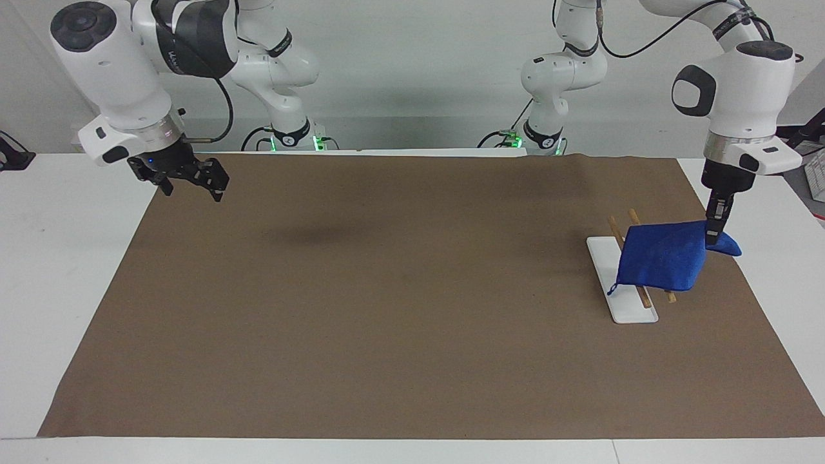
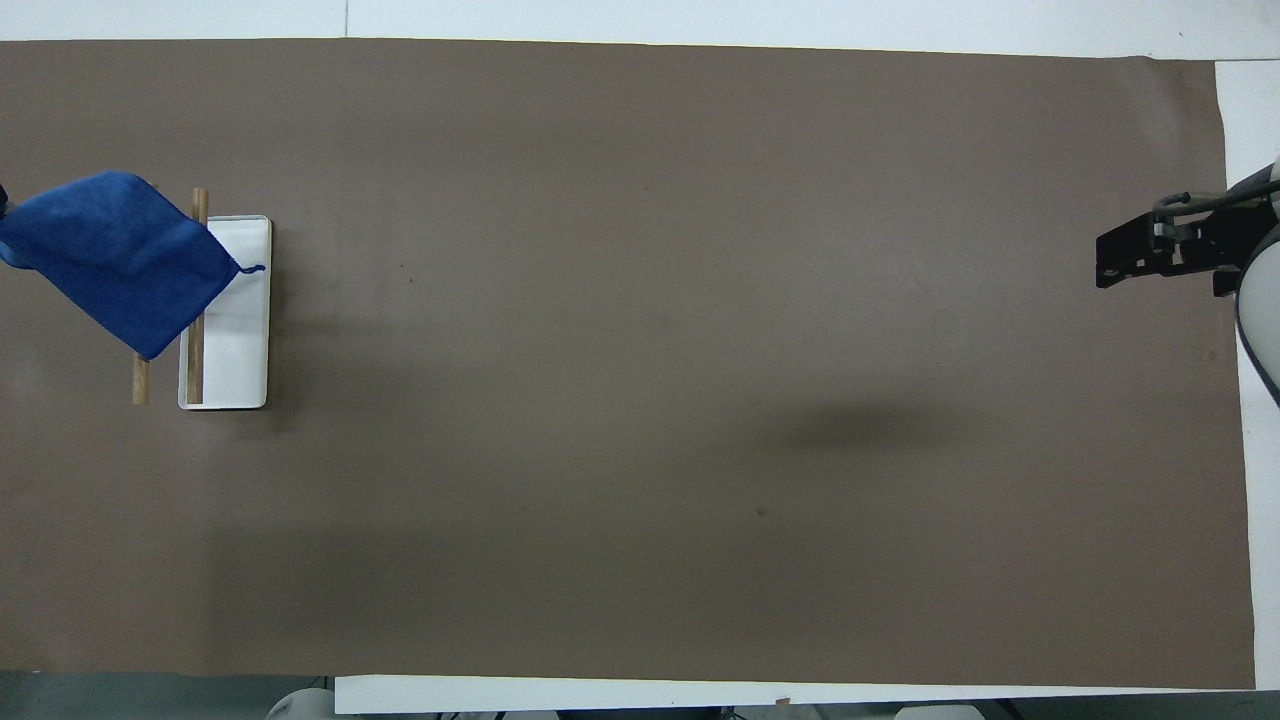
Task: Right arm passes towel to left arm to hang
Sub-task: 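Lower the towel with the left gripper over the wooden rods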
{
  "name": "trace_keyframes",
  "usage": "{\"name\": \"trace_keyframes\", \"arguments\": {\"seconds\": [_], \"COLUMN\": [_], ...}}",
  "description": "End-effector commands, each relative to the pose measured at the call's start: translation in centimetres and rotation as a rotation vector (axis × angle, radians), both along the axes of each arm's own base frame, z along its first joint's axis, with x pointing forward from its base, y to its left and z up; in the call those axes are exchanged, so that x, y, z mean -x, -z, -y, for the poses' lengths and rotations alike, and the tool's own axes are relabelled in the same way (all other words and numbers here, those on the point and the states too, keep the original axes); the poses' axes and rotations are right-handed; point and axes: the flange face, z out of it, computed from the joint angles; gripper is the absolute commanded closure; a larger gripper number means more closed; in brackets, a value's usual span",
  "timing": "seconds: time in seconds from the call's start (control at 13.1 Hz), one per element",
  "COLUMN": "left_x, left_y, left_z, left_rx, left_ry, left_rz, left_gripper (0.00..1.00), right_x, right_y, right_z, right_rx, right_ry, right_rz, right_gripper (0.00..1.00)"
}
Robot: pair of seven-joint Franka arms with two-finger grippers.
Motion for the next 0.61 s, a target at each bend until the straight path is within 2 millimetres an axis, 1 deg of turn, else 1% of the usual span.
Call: {"name": "trace_keyframes", "arguments": {"seconds": [0.0,0.15,0.31,0.54], "left_x": [0.4,0.6,0.8,0.8], "left_y": [-0.2,-0.1,0.8,1.4], "left_z": [-0.2,-0.2,0.4,0.5], "left_rx": [-0.017,-0.006,0.042,0.110], "left_ry": [-0.019,-0.043,-0.133,-0.285], "left_rz": [-0.015,-0.010,-0.010,-0.002], "left_gripper": [1.00,1.00,0.99,0.99], "right_x": [0.0,0.0,0.0,0.0], "right_y": [-0.1,0.0,-0.2,-0.2], "right_z": [0.1,0.2,0.3,0.5], "right_rx": [0.004,0.003,0.003,0.002], "right_ry": [-0.023,-0.030,-0.033,-0.021], "right_rz": [-0.011,-0.011,-0.006,-0.003], "right_gripper": [0.00,0.00,0.00,0.00]}}
